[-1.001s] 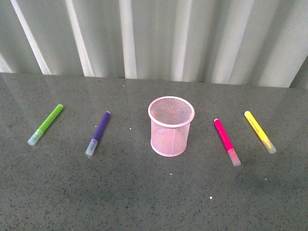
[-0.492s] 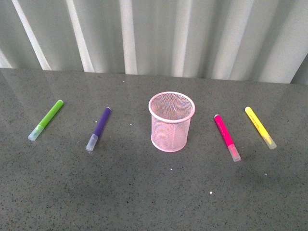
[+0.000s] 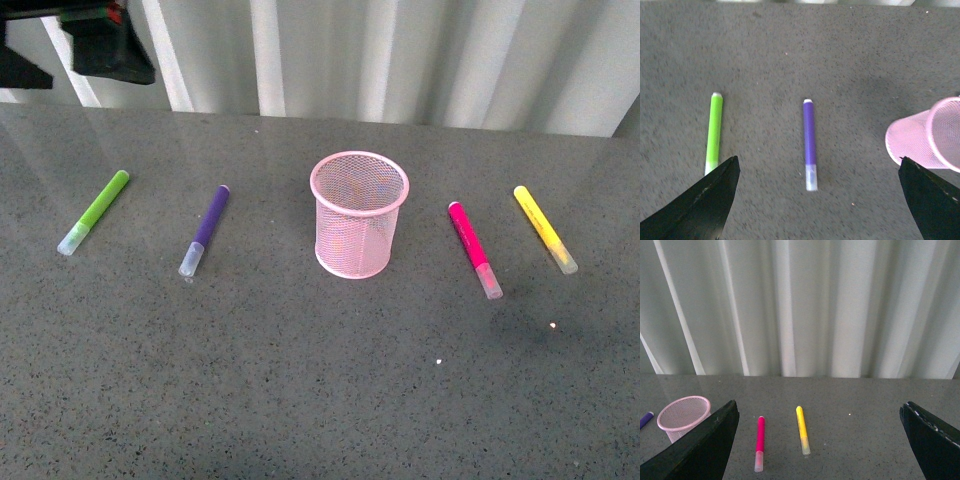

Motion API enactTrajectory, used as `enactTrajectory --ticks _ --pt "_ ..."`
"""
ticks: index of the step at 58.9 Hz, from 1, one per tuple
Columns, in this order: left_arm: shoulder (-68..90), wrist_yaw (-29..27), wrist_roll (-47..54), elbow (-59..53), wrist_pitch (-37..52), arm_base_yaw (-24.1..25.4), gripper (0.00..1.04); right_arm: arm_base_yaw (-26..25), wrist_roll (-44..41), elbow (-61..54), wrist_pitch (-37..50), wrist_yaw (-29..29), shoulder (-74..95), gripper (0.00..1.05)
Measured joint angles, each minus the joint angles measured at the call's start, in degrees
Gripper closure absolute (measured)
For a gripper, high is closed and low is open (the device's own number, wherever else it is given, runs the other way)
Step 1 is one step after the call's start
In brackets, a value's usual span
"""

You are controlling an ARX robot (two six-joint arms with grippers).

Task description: Insert purple and pink pens into pink cup

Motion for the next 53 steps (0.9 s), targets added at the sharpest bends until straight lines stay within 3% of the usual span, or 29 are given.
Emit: enactTrajectory --ticks 14,53 --pt "13.81 -5.99 8.72 6.54 2.54 -4.35 0.07 0.0 0.0 0.0 0.0 0.02 0.0 0.07" --pt "32.52 -8.7 10.01 20.37 1.25 -5.31 0.07 0.0 0.0 0.0 0.0 0.0 0.0 0.07"
